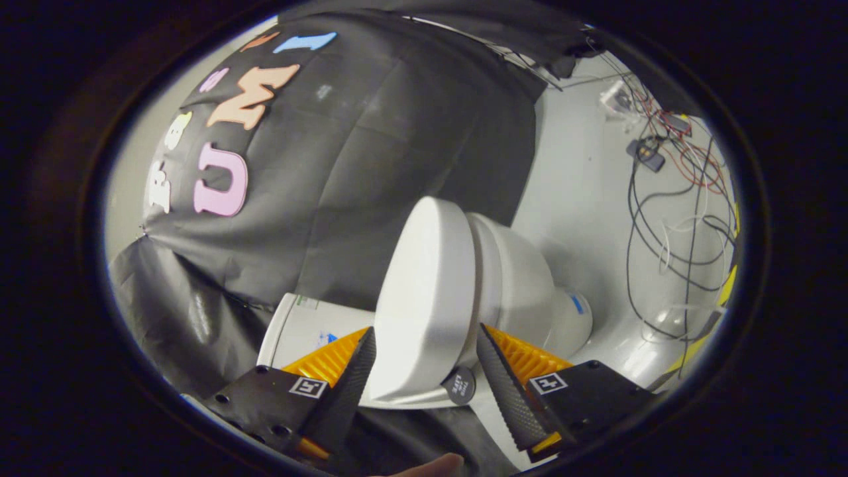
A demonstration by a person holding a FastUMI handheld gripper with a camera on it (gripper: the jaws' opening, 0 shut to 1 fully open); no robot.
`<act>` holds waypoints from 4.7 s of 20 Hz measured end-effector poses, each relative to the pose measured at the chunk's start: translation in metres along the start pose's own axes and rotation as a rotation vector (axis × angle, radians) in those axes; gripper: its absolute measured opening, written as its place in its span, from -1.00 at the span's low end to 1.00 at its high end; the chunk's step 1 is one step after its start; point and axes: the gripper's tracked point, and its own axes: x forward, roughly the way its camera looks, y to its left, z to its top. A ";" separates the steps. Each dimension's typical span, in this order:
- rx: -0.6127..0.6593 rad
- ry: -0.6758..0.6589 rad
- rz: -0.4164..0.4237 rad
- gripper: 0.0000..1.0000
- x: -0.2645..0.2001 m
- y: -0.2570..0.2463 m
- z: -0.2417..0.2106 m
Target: Open the toilet lid.
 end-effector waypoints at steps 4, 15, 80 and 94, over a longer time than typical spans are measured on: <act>0.058 0.071 -0.050 0.90 0.000 -0.019 -0.026; 0.106 0.112 -0.067 0.63 0.003 -0.022 -0.049; -0.191 -0.160 -0.263 -0.99 -0.022 0.199 -0.031; -0.482 -0.033 -0.226 -0.99 -0.003 0.288 -0.073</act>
